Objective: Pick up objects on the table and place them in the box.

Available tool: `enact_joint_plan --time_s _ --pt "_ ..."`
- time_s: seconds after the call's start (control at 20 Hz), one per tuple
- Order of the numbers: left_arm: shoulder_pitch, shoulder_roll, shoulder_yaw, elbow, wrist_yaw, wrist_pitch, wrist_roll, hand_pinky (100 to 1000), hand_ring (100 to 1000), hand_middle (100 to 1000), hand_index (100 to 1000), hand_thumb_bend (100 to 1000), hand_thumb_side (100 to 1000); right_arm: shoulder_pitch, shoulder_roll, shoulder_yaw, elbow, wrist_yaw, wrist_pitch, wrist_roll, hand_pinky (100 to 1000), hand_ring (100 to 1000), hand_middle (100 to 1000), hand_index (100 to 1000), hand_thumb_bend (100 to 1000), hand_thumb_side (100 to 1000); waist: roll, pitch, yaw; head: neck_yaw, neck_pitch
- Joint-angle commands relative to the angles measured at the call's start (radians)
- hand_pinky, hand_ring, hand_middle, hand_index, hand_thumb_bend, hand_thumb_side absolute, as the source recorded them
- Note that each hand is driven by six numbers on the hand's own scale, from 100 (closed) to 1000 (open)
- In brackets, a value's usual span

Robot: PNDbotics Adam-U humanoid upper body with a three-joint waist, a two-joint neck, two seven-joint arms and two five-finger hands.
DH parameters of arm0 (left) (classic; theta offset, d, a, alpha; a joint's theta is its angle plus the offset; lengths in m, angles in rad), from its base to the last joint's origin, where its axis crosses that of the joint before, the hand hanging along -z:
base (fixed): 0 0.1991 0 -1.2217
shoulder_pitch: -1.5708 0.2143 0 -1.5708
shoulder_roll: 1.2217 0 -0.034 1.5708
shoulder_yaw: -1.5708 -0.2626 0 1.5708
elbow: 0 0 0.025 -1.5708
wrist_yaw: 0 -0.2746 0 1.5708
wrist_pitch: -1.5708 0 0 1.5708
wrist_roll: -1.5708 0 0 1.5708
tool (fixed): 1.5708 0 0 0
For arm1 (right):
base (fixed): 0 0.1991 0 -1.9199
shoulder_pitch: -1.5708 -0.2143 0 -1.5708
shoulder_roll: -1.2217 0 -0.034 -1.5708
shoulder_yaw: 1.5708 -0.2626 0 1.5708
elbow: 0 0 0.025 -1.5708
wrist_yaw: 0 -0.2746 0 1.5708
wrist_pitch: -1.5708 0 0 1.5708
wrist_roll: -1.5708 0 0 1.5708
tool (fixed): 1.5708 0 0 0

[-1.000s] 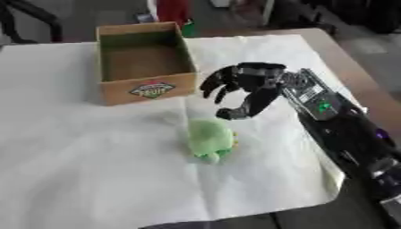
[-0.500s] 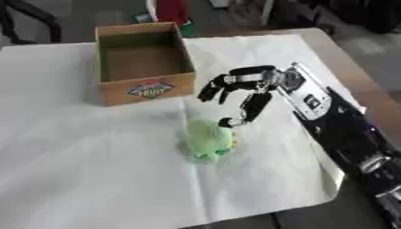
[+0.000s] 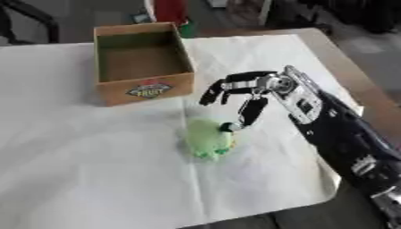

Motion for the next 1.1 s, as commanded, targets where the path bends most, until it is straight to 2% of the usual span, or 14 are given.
enact_joint_plan --time_s 0.05,0.4,0.65,1.1 --pt "-0.007 0.029 0.0 -0.01 -0.006 -0.001 -0.004 743 670 601 632 203 437 -0.02 -0.015 0.002 0.015 0.001 -0.112 0.102 772 887 811 885 353 100 0.003 -0.011 -0.001 -0.003 0.006" --pt "-0.005 0.03 -0.001 -0.008 -0.007 -0.001 -0.006 743 671 602 633 201 438 -0.041 -0.028 0.033 0.033 -0.158 -0.084 0.102 771 894 809 884 401 100 -0.001 -0.014 -0.001 -0.004 0.006" --pt "-0.005 0.032 0.0 -0.008 -0.007 -0.002 -0.005 743 671 603 633 199 438 -0.049 -0.049 0.029 0.022 -0.17 -0.067 0.102 776 896 814 884 412 100 -0.001 -0.016 0.001 -0.004 0.006" --pt "-0.005 0.034 0.0 -0.007 -0.008 -0.001 -0.006 744 672 603 633 197 439 -0.049 -0.062 0.064 0.029 -0.17 -0.077 0.102 786 909 838 898 475 100 -0.003 -0.016 0.008 -0.007 0.006"
